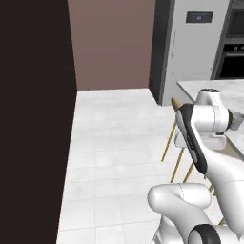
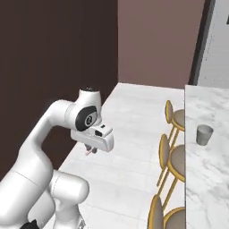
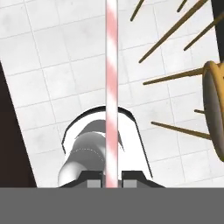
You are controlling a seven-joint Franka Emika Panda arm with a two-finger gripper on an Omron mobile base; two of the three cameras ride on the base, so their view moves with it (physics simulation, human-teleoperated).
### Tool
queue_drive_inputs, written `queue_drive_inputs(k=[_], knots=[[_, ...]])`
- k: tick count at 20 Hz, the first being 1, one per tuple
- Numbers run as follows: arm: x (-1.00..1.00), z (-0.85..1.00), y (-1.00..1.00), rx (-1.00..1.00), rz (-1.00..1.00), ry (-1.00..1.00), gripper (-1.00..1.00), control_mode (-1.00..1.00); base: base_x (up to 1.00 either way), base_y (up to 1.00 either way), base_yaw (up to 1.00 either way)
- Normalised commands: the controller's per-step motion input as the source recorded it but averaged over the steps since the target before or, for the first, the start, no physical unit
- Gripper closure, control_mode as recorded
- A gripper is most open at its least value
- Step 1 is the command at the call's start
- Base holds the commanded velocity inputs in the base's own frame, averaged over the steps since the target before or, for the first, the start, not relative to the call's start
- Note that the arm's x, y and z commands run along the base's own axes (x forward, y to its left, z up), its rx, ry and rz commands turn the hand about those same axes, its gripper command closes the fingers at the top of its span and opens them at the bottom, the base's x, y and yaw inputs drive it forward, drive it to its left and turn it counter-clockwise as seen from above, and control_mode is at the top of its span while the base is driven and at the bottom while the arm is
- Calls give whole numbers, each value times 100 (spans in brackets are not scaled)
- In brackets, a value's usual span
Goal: Take a straw from the drawer in front and place it inside the glass cup on the dining counter.
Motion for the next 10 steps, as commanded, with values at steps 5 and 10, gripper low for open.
queue_drive_inputs(k=[5,10], knots=[[0,0,0,0,0,0,100,100,29,37,-67],[0,0,0,0,0,0,100,100,36,66,-67]])
